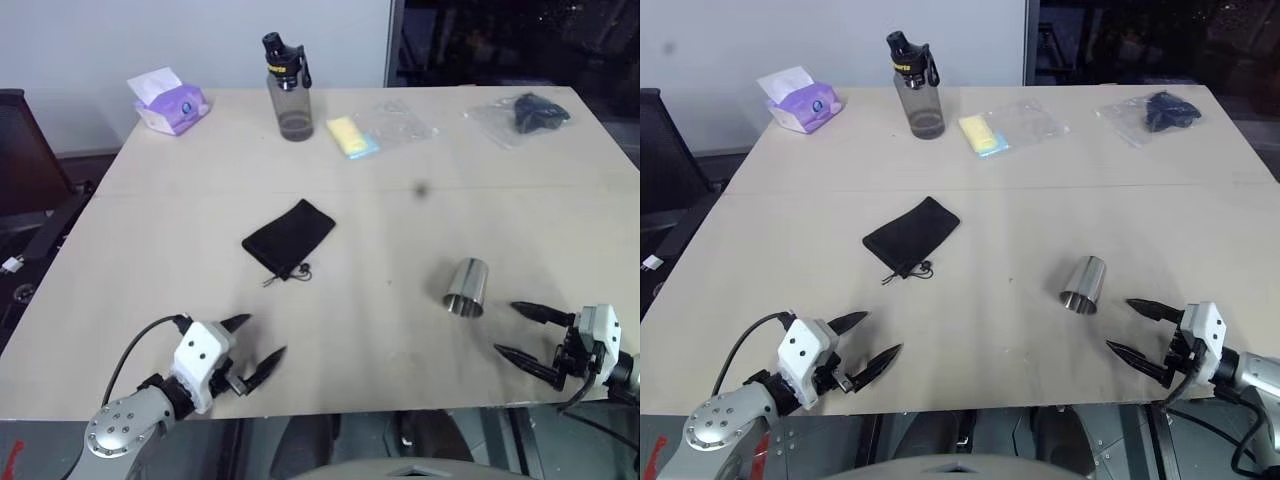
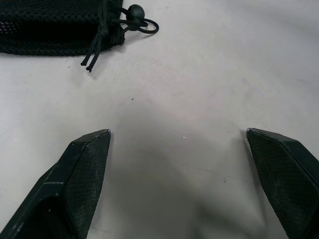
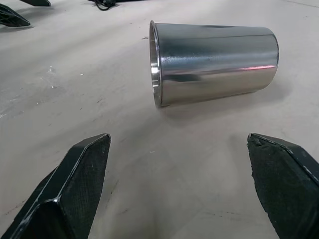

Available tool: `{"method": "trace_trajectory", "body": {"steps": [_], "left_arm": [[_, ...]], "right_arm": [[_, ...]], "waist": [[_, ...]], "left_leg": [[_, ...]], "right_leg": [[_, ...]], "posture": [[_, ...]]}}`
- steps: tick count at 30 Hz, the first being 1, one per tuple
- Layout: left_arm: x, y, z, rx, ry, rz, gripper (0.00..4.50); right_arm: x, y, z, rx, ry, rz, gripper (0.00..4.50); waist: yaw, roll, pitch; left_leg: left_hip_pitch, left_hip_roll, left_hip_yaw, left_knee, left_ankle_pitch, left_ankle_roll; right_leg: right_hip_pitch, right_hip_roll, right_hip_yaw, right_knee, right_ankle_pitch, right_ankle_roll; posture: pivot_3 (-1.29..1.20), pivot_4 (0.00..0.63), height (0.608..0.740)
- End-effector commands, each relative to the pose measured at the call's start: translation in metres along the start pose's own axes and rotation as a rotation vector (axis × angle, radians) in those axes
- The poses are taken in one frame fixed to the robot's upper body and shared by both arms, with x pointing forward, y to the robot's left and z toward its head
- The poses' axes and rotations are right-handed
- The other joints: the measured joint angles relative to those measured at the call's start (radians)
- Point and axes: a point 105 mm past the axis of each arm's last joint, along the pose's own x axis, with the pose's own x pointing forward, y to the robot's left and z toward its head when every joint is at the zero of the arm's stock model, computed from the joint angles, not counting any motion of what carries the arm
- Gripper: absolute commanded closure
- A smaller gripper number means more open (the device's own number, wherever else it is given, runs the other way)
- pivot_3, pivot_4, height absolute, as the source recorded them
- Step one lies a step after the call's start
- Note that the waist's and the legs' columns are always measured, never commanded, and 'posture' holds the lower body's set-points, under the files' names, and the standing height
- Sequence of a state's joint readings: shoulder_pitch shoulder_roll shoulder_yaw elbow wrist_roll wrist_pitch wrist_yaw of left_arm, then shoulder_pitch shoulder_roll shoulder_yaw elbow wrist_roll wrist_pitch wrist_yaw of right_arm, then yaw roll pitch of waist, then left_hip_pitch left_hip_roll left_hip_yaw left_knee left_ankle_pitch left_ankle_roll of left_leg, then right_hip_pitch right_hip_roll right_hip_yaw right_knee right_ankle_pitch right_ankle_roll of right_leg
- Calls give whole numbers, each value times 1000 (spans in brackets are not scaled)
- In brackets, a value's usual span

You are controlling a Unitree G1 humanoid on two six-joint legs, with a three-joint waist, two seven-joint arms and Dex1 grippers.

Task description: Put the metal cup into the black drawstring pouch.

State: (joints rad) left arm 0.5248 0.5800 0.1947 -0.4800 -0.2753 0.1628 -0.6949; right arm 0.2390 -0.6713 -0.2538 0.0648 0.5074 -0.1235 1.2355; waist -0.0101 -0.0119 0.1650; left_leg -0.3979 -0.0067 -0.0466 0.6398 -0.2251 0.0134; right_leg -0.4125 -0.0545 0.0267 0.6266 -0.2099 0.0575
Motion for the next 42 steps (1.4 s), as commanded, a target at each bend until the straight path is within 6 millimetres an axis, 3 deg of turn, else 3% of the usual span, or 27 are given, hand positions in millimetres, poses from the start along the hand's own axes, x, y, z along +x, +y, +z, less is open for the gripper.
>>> {"method": "trace_trajectory", "body": {"steps": [1, 22, 29, 33, 42], "left_arm": [[-1, 1, 11, 39, -47, 17, 0], [-5, 13, 11, 86, -103, 60, 0], [-10, 66, 36, 315, -176, 243, 0], [-2, 94, 41, 462, -155, 273, 0], [27, 129, 50, 681, -107, 199, 0]], "right_arm": [[-5, -6, 3, -15, -19, -21, 48], [1, -13, 7, -34, -49, 16, 48], [7, 8, 34, -21, -160, 132, 48], [21, 18, 64, -74, -242, 190, 48], [44, 24, 107, -202, -260, 188, 48]], "waist": [[0, 0, 0], [0, -1, 0], [5, -1, 0], [4, -1, 0], [9, -3, 0]], "left_leg": [[0, 0, 0, 0, 0, 0], [1, 3, 9, 0, 0, 0], [1, 5, 10, 1, 0, 0], [1, 6, 13, 1, 0, 0], [-1, 8, 12, 1, 0, 0]], "right_leg": [[0, 0, 0, 0, 0, 0], [0, 0, 1, 0, 0, 0], [0, 1, 0, 1, 0, 0], [0, 1, 1, 1, 0, 0], [-1, 4, -1, 1, 2, -2]], "posture": [[0, 150, 740], [0, 150, 740], [0, 150, 740], [0, 150, 740], [0, 150, 740]]}}
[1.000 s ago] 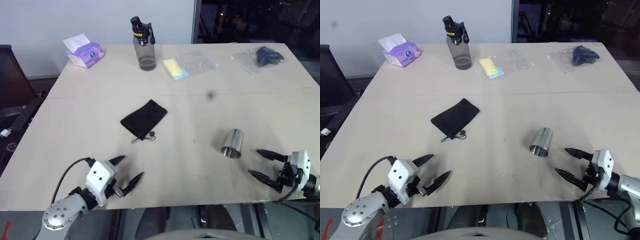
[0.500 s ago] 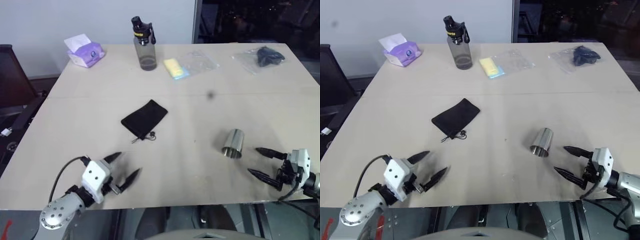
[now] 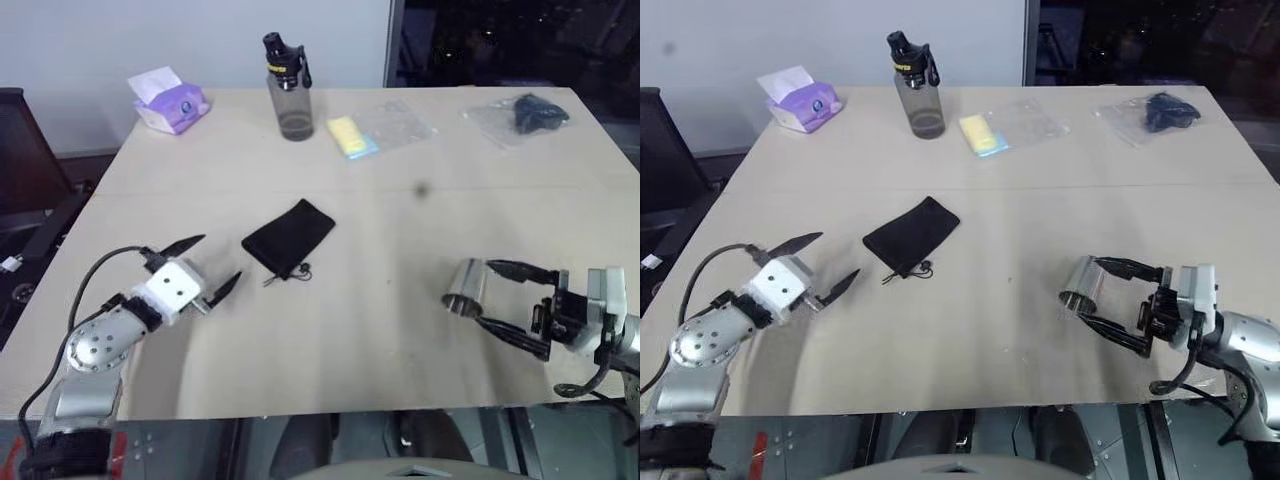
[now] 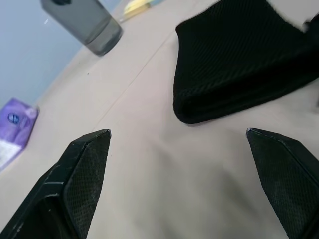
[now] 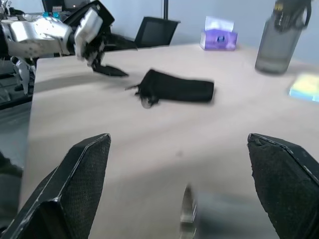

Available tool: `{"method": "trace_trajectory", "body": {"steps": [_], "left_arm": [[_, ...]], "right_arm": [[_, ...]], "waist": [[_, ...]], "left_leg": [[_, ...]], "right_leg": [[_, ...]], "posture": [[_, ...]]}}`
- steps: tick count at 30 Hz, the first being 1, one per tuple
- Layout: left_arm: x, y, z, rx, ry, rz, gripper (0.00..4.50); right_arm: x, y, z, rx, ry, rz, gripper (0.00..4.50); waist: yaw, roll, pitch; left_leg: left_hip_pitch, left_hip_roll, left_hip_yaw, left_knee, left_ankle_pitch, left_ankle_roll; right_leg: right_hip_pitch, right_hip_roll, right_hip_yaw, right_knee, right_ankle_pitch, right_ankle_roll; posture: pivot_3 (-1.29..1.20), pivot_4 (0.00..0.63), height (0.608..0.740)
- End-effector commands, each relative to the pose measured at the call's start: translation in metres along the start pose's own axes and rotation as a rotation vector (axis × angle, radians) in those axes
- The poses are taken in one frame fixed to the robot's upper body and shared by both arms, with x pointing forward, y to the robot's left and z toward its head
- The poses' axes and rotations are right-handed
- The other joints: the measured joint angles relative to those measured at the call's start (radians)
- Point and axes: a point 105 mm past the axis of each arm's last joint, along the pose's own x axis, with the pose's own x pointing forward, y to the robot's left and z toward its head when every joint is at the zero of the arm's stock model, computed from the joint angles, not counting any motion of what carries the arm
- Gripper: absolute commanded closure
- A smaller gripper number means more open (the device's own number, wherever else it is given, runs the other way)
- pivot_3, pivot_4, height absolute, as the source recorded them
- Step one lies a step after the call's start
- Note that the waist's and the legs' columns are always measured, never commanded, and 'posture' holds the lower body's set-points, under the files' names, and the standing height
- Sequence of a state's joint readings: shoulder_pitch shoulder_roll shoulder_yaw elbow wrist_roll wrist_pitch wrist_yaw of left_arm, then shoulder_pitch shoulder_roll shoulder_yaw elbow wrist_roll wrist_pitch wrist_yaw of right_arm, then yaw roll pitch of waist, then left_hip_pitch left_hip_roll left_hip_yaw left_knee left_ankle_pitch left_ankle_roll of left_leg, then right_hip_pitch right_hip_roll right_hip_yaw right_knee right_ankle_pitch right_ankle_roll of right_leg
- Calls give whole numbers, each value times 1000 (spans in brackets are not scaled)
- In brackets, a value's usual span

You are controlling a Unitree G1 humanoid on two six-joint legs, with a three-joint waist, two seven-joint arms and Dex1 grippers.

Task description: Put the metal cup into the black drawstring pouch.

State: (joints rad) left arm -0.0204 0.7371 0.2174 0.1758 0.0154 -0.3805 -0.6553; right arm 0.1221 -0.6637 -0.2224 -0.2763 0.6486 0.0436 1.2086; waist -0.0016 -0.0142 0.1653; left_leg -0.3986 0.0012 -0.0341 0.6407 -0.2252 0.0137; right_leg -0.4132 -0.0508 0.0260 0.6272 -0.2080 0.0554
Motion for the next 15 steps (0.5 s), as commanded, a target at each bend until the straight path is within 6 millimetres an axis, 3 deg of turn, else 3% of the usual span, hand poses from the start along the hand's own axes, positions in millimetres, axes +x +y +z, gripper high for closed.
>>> {"method": "trace_trajectory", "body": {"steps": [1, 10, 15], "left_arm": [[6, 11, 6, 123, -38, -47, 0], [33, 22, 14, 275, -87, -133, 0], [53, 21, 33, 267, -175, -161, 0]], "right_arm": [[10, -4, 23, -61, -22, -11, 48], [19, -7, 30, -80, -21, -34, 48], [20, -8, 32, -86, -34, -52, 48]], "waist": [[1, 0, 0], [3, -1, 0], [5, -1, 0]], "left_leg": [[0, 0, 0, 0, 0, 0], [0, 0, 0, 0, 0, 0], [0, 0, 0, 1, 0, 0]], "right_leg": [[0, 0, 0, 0, 2, -2], [0, 0, 0, 0, 3, -2], [0, 1, 0, 1, 4, 1]], "posture": [[0, 150, 740], [0, 150, 740], [0, 150, 740]]}}
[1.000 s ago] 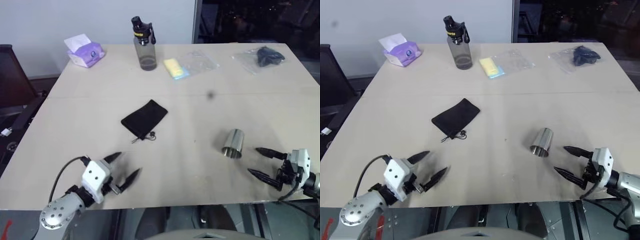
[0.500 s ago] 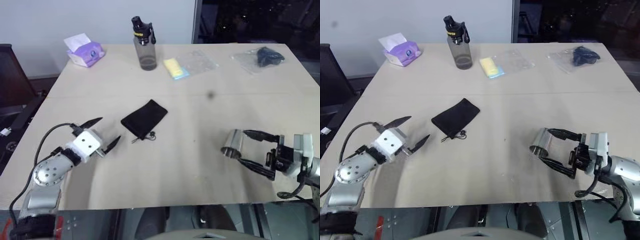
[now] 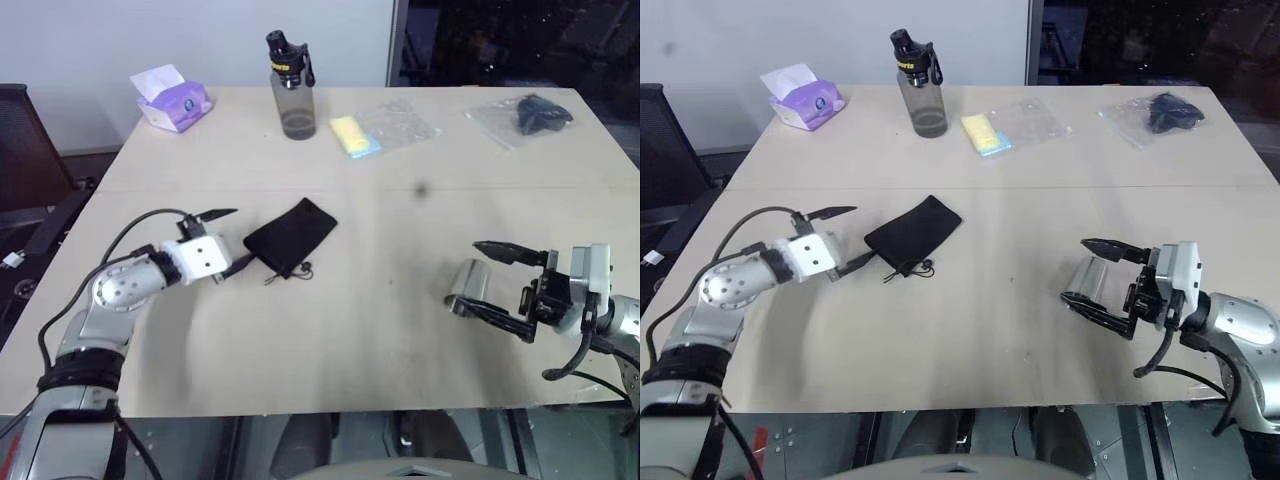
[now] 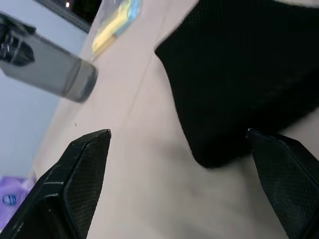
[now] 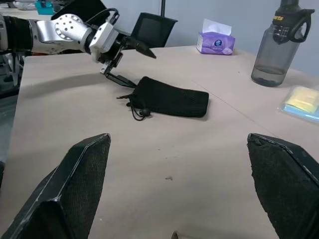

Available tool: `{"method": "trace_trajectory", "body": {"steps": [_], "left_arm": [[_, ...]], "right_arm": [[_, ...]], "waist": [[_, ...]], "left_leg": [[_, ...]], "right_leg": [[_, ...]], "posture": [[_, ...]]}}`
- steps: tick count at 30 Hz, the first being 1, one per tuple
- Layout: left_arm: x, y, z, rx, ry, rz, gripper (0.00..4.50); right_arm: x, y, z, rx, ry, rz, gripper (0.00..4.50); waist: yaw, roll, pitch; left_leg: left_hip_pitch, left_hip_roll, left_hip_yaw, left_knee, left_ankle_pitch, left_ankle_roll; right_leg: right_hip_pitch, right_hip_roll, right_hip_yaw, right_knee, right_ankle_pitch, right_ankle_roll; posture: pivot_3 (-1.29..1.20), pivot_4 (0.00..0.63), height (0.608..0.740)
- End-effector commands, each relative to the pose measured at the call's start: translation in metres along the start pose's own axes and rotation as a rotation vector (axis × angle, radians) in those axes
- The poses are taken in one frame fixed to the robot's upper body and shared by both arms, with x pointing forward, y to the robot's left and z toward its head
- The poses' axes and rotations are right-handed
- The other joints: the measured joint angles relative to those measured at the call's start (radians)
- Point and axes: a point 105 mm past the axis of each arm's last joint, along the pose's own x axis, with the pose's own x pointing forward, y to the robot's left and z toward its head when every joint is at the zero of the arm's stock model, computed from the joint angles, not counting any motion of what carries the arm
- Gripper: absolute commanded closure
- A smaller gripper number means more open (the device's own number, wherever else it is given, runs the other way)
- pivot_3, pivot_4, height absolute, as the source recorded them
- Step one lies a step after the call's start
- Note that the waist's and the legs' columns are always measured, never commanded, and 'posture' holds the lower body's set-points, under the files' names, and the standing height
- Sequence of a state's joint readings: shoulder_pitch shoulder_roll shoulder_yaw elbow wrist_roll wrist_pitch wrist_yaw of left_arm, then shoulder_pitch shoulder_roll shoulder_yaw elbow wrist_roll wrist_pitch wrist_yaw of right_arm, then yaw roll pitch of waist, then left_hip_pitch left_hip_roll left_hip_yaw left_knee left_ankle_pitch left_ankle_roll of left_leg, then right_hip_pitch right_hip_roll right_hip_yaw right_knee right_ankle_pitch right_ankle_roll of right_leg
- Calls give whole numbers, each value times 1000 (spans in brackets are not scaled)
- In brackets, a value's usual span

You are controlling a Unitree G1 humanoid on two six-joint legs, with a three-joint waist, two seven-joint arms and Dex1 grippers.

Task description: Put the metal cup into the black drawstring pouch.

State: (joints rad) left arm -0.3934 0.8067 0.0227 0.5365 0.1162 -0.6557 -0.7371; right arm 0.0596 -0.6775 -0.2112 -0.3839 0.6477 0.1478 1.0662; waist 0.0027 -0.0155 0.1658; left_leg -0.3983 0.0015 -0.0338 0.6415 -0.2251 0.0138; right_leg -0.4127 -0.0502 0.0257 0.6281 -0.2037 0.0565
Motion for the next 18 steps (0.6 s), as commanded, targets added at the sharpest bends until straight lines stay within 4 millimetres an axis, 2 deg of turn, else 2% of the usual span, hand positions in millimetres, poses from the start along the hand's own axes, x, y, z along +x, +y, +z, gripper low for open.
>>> {"method": "trace_trajectory", "body": {"steps": [1, 3, 4, 6, 8, 9, 10, 11, 13, 14, 16, 18], "left_arm": [[9, 3, 11, 42, -59, -19, 0], [14, 0, 12, 47, -67, -42, 0], [16, -1, 12, 43, -70, -49, 245], [19, -3, 12, 40, -72, -71, 834], [22, -4, 12, 24, -72, -86, 1798], [23, -4, 12, 12, -73, -88, 2117], [24, -4, 12, 2, -76, -94, 2252], [25, -5, 13, 3, -79, -107, 2704], [27, -7, 20, 7, -108, -138, 3047], [28, -5, 28, 0, -137, -142, 3601], [32, 2, 40, -32, -175, -132, 4179], [35, 6, 48, -95, -188, -130, 4349]], "right_arm": [[2, 1, 12, -44, -39, -4, 48], [3, 1, 13, -42, -47, -9, 48], [4, 1, 14, -43, -50, -11, 16], [5, 0, 15, -47, -56, -18, 0], [6, -2, 17, -51, -67, -33, 0], [6, -3, 18, -51, -69, -38, 0], [6, -3, 18, -51, -70, -41, 0], [7, -3, 17, -52, -68, -43, 0], [6, -3, 15, -56, -56, -49, 0], [5, -4, 13, -70, -28, -54, 0], [3, -4, 9, -88, 17, -64, 0], [1, -5, 8, -86, 34, -90, 0]], "waist": [[1, 0, 0], [-2, 0, 0], [-4, 0, 0], [-7, 0, 0], [-9, 0, 0], [-10, 0, 0], [-10, 0, 0], [-10, 0, 0], [-11, 0, 0], [-11, 0, 0], [-10, 0, 0], [-8, 0, 0]], "left_leg": [[0, 0, 0, 0, 0, 0], [0, 0, 0, 0, 0, 0], [0, 0, 0, 0, 0, 0], [0, 0, 0, 0, 0, 0], [0, 0, 0, 0, 0, 0], [0, 0, 0, 0, 0, 0], [0, 0, 0, 0, 0, 0], [0, 0, 0, 1, 0, 0], [0, 0, 0, 1, 0, 0], [0, 0, 0, 1, 0, 0], [0, 0, 0, 1, 0, 0], [0, 0, 0, 1, 0, 0]], "right_leg": [[0, 0, 0, 0, 0, 0], [0, 0, 0, 0, 0, 0], [0, 0, 0, 0, 0, 0], [0, 1, 0, 0, 0, 0], [0, 1, 0, 1, 0, 0], [0, 1, 0, 1, 0, 0], [0, 1, 0, 1, 0, 0], [0, 1, 0, 1, 0, 0], [0, 1, 0, 2, 0, 0], [0, 1, 0, 2, 0, 0], [0, 1, 0, 2, 0, 0], [0, 1, 0, 2, 0, 0]], "posture": [[0, 150, 740], [0, 150, 740], [0, 150, 740], [0, 150, 740], [0, 150, 740], [0, 150, 740], [0, 150, 740], [0, 150, 740], [0, 150, 740], [0, 150, 740], [0, 150, 740], [0, 150, 740]]}}
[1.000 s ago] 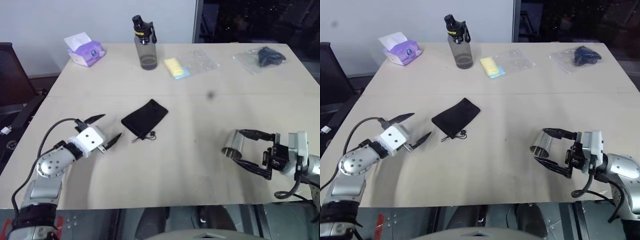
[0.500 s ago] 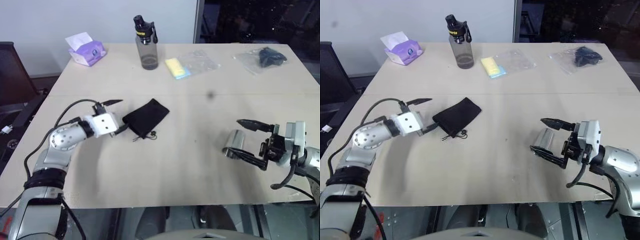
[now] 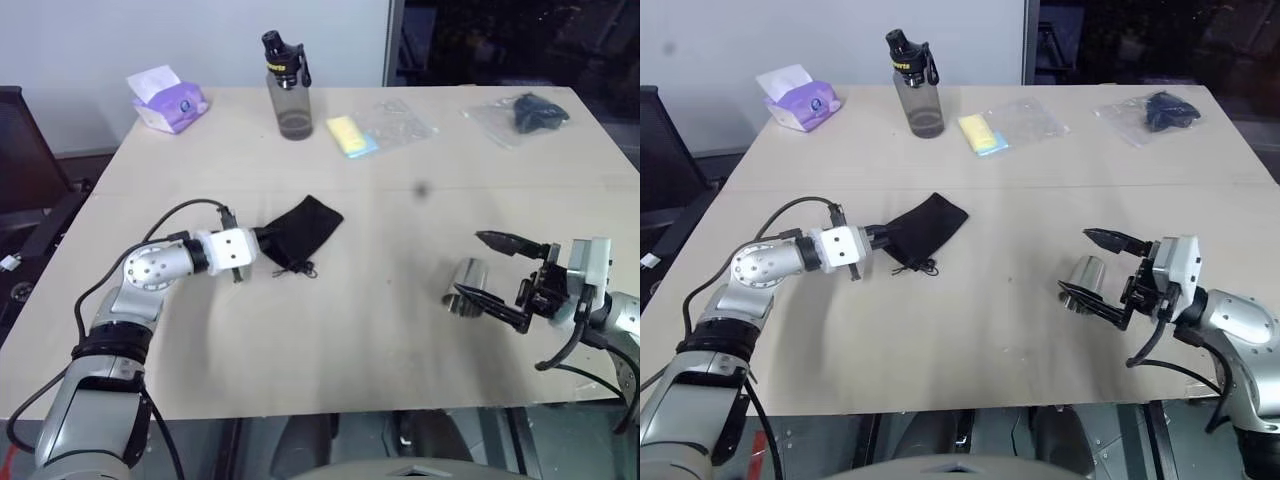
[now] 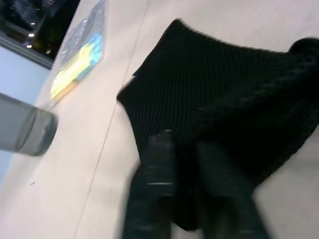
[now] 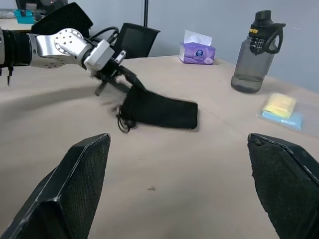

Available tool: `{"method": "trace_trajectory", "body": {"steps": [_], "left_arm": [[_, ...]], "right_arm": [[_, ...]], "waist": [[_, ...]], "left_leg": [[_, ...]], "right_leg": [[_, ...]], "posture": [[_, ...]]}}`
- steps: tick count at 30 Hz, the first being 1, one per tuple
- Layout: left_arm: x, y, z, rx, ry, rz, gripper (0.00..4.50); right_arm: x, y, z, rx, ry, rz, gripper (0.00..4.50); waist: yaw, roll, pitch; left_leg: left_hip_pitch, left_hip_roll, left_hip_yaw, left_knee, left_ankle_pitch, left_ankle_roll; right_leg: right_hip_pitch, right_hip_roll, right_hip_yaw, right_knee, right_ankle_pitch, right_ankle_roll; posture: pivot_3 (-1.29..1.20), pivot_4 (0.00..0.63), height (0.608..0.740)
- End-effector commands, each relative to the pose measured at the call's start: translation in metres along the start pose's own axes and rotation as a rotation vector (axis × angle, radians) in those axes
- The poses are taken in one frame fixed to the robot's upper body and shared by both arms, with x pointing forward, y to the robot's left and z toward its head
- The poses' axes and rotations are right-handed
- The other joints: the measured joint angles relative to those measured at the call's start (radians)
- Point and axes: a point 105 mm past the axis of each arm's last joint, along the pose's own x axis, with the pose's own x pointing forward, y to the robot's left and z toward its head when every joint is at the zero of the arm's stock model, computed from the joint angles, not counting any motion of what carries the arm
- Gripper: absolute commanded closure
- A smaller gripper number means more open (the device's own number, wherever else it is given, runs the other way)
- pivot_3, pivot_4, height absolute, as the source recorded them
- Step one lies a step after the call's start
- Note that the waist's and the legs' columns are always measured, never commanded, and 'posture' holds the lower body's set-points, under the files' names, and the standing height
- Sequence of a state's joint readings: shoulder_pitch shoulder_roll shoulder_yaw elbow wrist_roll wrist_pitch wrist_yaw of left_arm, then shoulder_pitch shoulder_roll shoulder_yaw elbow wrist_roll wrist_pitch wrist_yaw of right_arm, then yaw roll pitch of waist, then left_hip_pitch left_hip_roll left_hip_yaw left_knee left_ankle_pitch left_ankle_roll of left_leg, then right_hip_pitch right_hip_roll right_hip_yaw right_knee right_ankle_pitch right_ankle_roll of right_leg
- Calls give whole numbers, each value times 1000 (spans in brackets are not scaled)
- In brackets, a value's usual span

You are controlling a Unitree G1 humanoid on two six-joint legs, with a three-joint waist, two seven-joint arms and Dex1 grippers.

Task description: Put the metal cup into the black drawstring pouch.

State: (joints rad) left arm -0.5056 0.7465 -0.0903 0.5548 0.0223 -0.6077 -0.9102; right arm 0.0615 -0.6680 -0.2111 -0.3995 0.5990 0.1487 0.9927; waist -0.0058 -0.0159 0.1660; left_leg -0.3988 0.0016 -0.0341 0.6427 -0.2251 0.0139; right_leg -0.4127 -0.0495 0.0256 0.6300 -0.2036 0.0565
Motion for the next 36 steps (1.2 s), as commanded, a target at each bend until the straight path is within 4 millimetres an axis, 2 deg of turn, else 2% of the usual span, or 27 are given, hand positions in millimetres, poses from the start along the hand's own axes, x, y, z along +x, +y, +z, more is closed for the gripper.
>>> {"method": "trace_trajectory", "body": {"steps": [1, 5, 7, 9, 11, 13, 17, 21, 23, 26, 28, 29, 30, 33, 34, 36], "left_arm": [[5, 18, 25, -58, -71, 32, 4349], [13, 11, 39, -164, -99, 8, 4349], [18, 4, 45, -252, -82, -12, 4349], [27, 6, 57, -407, -89, 26, 4349], [33, 6, 62, -478, -60, 41, 4349], [37, 7, 65, -514, -26, 59, 4349], [39, 19, 80, -605, -67, 104, 4349], [38, 24, 82, -653, -39, 125, 4349], [39, 25, 80, -678, 14, 146, 4349], [42, 28, 89, -765, 11, 171, 4349], [44, 25, 94, -811, 17, 163, 4500], [45, 23, 95, -830, 27, 160, 4500], [46, 21, 96, -847, 37, 158, 4500], [49, 15, 99, -913, 51, 170, 4500], [50, 14, 100, -937, 54, 178, 4500], [53, 13, 100, -964, 64, 203, 4500]], "right_arm": [[-1, 1, 9, -55, 14, -29, 0], [-2, 9, 2, -42, 57, -46, 0], [-4, 11, -6, -35, 112, -74, 0], [-9, 13, -10, -17, 150, -109, 0], [-11, 14, -16, -11, 191, -134, 0], [-11, 11, -23, -21, 228, -173, 0], [-14, 6, -38, -51, 297, -245, 0], [-18, 0, -50, -100, 344, -297, 0], [-23, -6, -62, -125, 406, -353, 0], [-27, -15, -70, -145, 447, -417, 0], [-25, -18, -68, -140, 428, -442, 527], [-23, -20, -66, -133, 417, -460, 1161], [-23, -21, -66, -125, 411, -475, 1249], [-24, -25, -67, -153, 441, -508, 2804], [-25, -27, -67, -157, 443, -528, 3150], [-24, -33, -62, -156, 422, -563, 4171]], "waist": [[0, 0, 0], [-3, 0, 0], [-6, 0, 0], [-6, 0, 0], [-4, 0, 0], [-6, -1, 0], [-6, -1, 0], [-7, -1, 0], [-7, -1, 0], [-4, -2, 1], [-5, -3, 1], [-5, -3, 1], [-6, -3, 2], [-6, -3, 2], [-6, -3, 2], [-5, -4, 2]], "left_leg": [[0, 0, 0, 1, 0, 0], [1, 0, 0, 1, 0, 0], [1, 0, 0, 1, 0, 0], [1, 0, 0, 1, 0, 0], [1, 0, -1, 3, 0, 0], [0, 0, -1, 5, 0, 0], [1, 0, 0, 6, 0, 0], [1, -1, 0, 6, 0, 0], [1, -1, 0, 6, 0, 0], [1, -1, -1, 6, 0, 0], [0, -1, -1, 6, 0, 0], [0, -1, -1, 6, 0, 0], [0, -1, -1, 6, 0, 0], [1, -1, -1, 6, 0, 0], [1, -1, -1, 6, 0, 0], [1, -1, -1, 6, 0, 0]], "right_leg": [[0, 0, 0, 0, 0, 0], [0, 0, 0, 2, 0, 0], [0, 0, 0, 2, 0, 0], [0, 0, 1, 3, 0, 0], [0, 0, 0, 4, -2, 3], [0, 1, 0, 5, -3, 4], [0, 1, 1, 6, -5, 1], [0, 2, 1, 6, -5, 1], [0, 2, 1, 6, -5, 1], [0, 2, 1, 6, -5, 1], [0, 2, 1, 6, -5, 1], [0, 2, 1, 6, -5, 1], [0, 2, 1, 6, -5, 1], [0, 2, 1, 6, -5, 1], [0, 2, 1, 6, -5, 1], [0, 2, 1, 6, -4, 1]], "posture": [[0, 150, 740], [0, 150, 740], [0, 150, 740], [0, 150, 740], [0, 150, 740], [0, 150, 740], [0, 150, 740], [0, 150, 740], [0, 150, 740], [0, 150, 740], [0, 150, 740], [0, 150, 740], [0, 150, 740], [0, 150, 740], [0, 150, 740], [0, 150, 740]]}}
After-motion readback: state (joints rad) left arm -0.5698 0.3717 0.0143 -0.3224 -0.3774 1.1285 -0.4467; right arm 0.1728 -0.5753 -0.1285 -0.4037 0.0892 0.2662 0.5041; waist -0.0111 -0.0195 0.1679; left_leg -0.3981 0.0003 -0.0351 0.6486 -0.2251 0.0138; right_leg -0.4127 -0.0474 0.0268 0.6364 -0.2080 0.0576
